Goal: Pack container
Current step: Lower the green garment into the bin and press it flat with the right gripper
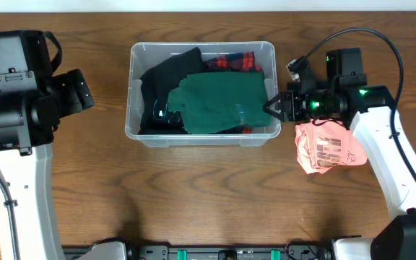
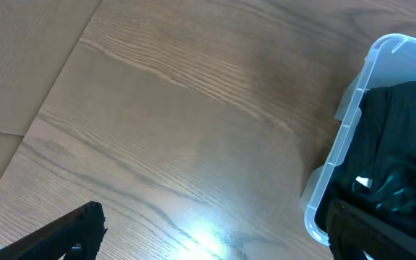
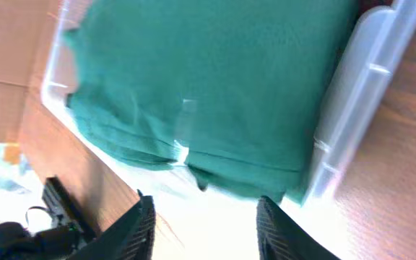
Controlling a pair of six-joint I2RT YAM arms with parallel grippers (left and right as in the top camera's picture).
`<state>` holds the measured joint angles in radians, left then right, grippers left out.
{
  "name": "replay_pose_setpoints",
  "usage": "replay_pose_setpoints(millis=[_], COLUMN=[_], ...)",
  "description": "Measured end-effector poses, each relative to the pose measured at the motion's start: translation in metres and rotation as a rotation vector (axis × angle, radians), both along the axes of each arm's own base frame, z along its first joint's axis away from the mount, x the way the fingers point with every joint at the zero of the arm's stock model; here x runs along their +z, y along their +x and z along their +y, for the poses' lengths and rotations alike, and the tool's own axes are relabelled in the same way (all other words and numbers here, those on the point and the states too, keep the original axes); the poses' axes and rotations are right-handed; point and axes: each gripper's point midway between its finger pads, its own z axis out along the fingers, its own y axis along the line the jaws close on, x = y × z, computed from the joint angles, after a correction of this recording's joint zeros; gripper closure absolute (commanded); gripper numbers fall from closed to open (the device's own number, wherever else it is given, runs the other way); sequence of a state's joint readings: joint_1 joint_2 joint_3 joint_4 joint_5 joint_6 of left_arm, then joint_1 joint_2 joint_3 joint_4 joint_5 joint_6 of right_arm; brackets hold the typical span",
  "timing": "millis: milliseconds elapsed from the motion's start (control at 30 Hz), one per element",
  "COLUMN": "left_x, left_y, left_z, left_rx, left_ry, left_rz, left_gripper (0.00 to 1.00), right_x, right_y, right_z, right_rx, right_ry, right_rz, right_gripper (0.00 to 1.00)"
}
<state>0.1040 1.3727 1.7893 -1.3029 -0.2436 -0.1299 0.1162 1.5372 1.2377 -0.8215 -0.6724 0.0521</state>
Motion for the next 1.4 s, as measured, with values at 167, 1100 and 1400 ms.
replay_pose_setpoints(millis=[167, 1100, 1400], left_x=[0.0, 0.0, 0.0], left_y=[0.0, 0.0, 0.0], left_z=[0.0, 0.0, 0.0], left_rx=[0.0, 0.0, 0.0], left_ry=[0.0, 0.0, 0.0], left_rz=[0.0, 0.0, 0.0], left_gripper=[0.02, 0.02, 0.02], right_x=[-0.005, 0.046, -0.079], right_y=[0.003, 0.043, 0.061], right_z=[-0.006, 0.128, 0.13], right_rx=[0.002, 0.177, 0.103], right_ry=[-0.05, 0.089, 0.001], right_rz=[-0.023, -0.46, -0.16], right_gripper=[0.45, 0.42, 0.43])
